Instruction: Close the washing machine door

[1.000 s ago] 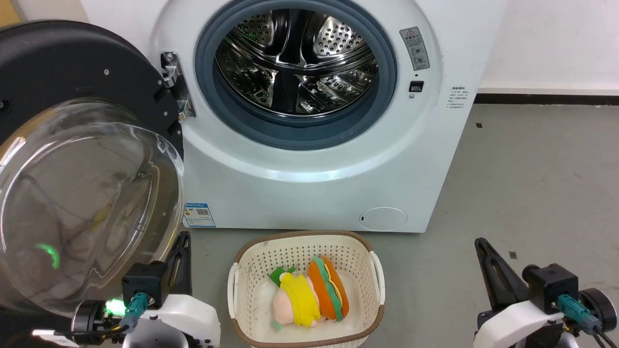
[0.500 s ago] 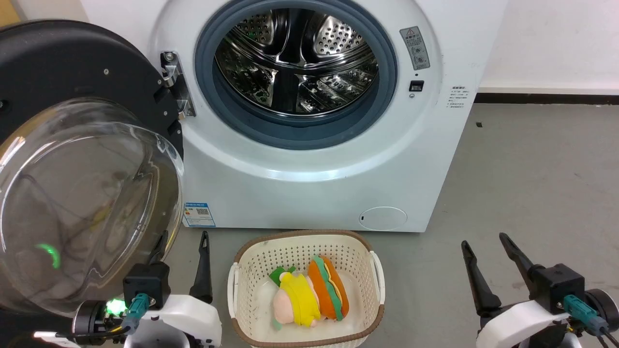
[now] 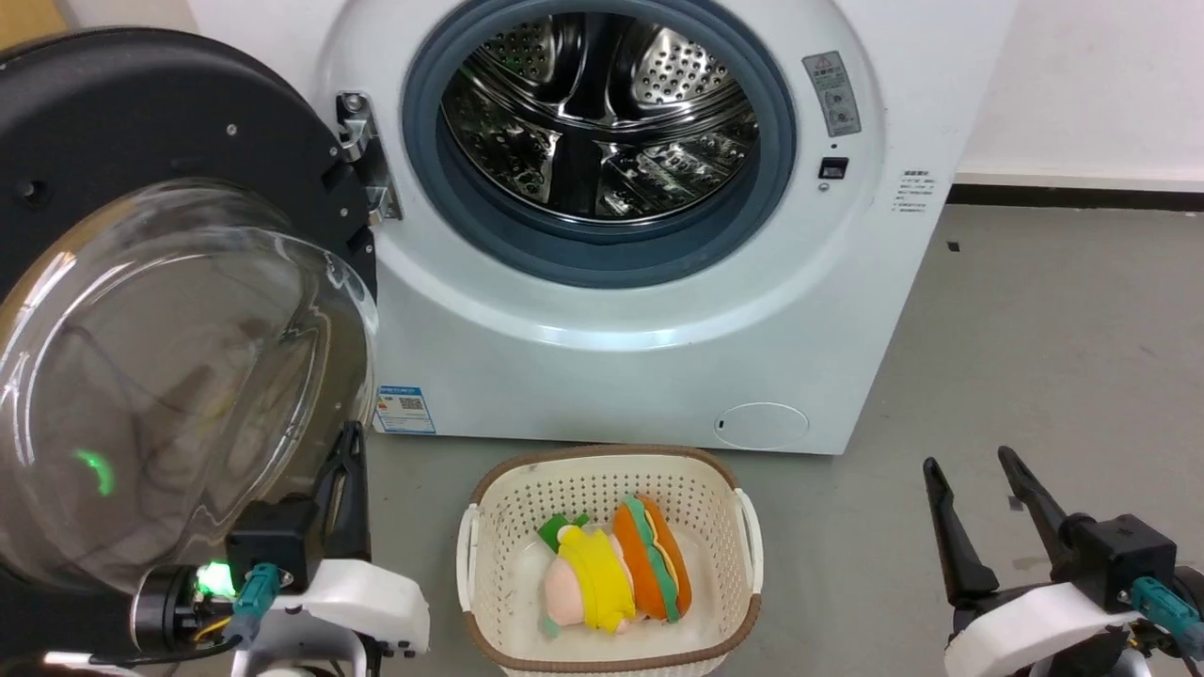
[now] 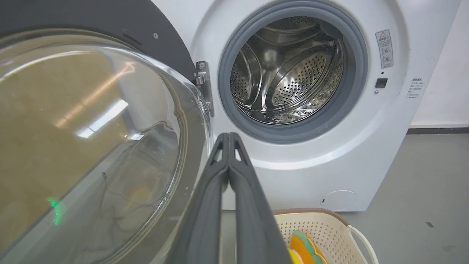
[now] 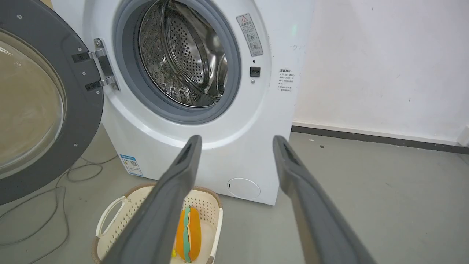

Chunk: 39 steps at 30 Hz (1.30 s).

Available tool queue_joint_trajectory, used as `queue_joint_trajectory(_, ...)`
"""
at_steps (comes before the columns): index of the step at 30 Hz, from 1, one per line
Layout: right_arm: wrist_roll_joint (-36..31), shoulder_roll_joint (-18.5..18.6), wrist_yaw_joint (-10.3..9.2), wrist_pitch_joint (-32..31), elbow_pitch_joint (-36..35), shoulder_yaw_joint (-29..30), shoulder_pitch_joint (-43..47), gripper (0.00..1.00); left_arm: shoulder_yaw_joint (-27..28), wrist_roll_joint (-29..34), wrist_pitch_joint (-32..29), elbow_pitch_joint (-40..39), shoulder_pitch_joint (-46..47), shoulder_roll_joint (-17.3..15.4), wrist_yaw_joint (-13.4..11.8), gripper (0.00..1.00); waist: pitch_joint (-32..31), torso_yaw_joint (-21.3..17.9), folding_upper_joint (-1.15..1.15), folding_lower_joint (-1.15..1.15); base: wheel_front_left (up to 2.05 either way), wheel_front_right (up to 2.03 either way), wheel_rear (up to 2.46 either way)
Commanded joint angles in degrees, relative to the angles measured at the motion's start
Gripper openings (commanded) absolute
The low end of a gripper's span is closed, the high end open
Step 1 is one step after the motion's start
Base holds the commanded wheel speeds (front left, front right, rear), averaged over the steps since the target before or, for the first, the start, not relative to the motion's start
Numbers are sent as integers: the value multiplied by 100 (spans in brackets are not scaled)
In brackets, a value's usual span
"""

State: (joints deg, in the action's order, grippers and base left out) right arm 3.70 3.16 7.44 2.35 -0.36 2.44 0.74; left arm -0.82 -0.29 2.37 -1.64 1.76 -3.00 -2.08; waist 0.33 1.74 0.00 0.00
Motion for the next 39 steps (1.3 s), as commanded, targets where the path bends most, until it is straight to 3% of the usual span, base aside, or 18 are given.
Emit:
queue_joint_trajectory(1,60,-6,1,61,-22,40,28,100,19,-50,54,-75,122,-28,-26,0,7,50,0,0,0,0,0)
queue_joint_trajectory(22,331,-11,2,299,23,301,16,100,874,-958,293,-593,1113,-256,368,0,166,761,0,0,0,0,0)
queue_joint_trajectory(39,446,-14,2,502,131,491,-117,100,1917,-2361,-62,64,2354,-1043,333,0,458,1350,0,0,0,0,0)
